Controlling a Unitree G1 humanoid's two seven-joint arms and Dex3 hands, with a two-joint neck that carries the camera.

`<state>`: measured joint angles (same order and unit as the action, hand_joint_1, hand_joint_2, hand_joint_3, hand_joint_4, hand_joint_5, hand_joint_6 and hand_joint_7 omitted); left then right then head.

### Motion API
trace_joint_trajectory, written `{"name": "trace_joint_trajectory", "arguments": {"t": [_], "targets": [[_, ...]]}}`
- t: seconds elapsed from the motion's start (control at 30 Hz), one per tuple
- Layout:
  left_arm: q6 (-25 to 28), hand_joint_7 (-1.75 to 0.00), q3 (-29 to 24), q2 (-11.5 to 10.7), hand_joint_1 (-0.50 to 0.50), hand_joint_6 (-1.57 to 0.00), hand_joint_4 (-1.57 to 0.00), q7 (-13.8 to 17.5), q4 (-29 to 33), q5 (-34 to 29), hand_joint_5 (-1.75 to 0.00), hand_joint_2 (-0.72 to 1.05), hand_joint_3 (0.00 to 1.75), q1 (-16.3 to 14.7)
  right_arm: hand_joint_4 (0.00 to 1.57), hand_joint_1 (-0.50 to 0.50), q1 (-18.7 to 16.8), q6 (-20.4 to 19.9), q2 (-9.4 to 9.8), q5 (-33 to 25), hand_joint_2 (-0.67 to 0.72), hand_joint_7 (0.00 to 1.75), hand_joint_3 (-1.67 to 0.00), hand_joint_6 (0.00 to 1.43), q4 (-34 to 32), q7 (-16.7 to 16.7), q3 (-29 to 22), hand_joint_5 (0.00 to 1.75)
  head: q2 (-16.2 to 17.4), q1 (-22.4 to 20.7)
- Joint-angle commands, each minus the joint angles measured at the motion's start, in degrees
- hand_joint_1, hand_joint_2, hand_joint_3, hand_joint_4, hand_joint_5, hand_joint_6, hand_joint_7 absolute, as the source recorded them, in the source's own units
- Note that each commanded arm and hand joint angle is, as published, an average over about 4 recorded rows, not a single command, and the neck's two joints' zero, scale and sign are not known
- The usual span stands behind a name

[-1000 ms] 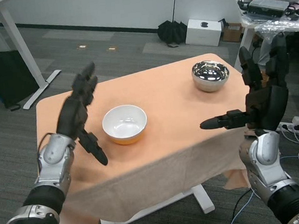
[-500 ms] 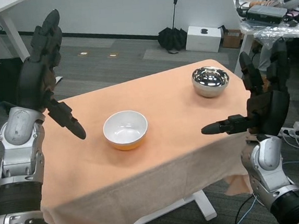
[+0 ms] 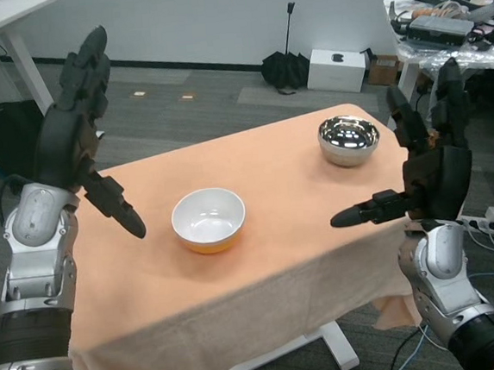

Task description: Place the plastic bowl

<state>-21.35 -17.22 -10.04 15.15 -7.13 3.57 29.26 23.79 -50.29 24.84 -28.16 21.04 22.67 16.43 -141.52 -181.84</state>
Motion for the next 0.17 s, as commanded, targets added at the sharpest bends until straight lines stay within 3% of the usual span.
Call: {"name": "trace_joint_trajectory", "arguments": {"t": [0.03,0.17], "targets": [[-0.1,-0.14,0.6,0.3,-0.48,0.0,0.0,0.2,-1.4,0.4,0.0,-0.64,0.02,0.2,0.24,-0.42,1.6,3.6,1.24,0.9,0.47,0.0,0.0,0.0,-2.8,-3.3,-2.4,0.0,-1.1,0.8],[-0.5,-0.14,1.0,0.7,-0.48,0.0,0.0,0.2,-2.2,0.2,0.0,-0.64,0.03,0.2,0.2,-0.42,2.1,6.8,1.96,1.1,0.47,0.0,0.0,0.0,-4.4,-5.7,-3.9,0.0,-2.8,1.7]]}}
